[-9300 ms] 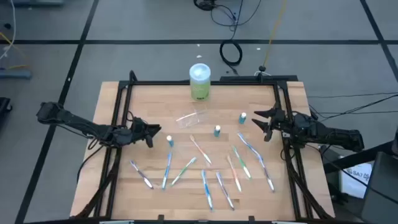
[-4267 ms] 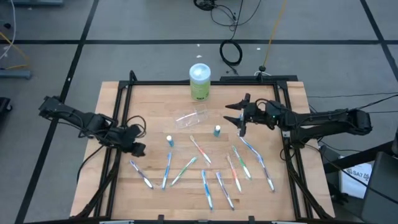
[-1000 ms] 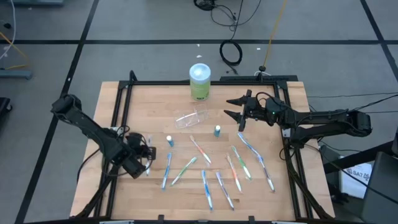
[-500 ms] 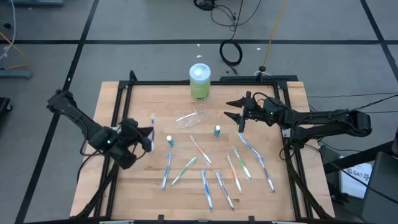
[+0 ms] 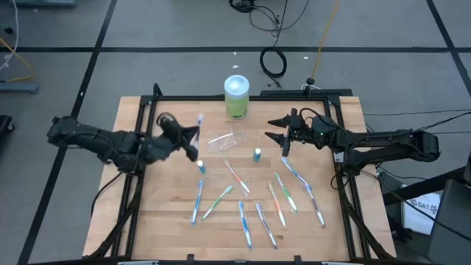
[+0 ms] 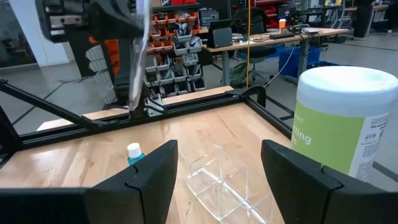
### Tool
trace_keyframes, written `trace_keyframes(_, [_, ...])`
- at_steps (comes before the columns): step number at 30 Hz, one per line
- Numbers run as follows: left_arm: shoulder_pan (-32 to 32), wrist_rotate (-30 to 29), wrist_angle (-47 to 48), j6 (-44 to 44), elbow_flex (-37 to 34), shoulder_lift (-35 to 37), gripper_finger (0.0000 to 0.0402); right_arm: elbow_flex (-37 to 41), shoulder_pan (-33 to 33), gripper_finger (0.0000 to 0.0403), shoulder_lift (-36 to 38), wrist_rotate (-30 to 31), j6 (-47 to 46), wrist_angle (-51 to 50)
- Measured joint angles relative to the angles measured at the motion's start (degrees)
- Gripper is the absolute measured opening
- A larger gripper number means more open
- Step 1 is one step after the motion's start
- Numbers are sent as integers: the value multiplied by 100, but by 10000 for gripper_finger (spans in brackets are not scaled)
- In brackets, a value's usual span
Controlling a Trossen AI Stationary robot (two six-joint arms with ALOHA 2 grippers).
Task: Pick & Place toothbrushing station
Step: Put the left purple toothbrush into the transparent organizer
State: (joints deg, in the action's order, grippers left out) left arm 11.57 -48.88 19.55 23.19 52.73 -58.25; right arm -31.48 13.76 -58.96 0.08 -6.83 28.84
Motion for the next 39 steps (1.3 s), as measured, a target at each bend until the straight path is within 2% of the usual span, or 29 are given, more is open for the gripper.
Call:
trace_keyframes(4, [-781,1023,-639,-945,11,270,2,0,0,224,0,4,8,0])
trace_keyframes(7, [-1423,1561,-616,-1336,7,369,1,0,0,224,0,2,14,-1])
trace_keyframes(9, [-1862,2205,-502,-1799,7,467,2,0,0,224,0,2,30,-5])
trace_keyframes(12, [-2380,3213,-675,-1900,-95,512,1,0,0,224,0,-4,44,-54])
trace_keyframes(16, [-2789,3943,-1716,-2009,-622,352,1,0,0,224,0,-4,63,-42])
trace_keyframes(24, [-2987,4097,-4422,-1600,-2154,-186,2,0,0,224,0,-11,48,-70])
trace_keyframes(28, [-2939,4157,-5444,-1563,-2651,-564,1,0,0,224,0,-11,46,-154])
trace_keyframes(31, [-2945,4110,-5718,-1400,-2875,-817,1,0,0,224,0,-11,44,-212])
trace_keyframes(36, [-2888,3709,-5767,-1518,-2894,-1285,1,0,0,224,0,-11,44,-249])
trace_keyframes(39, [-2823,3676,-5768,-1445,-2894,-1486,2,0,0,224,0,-13,52,-265])
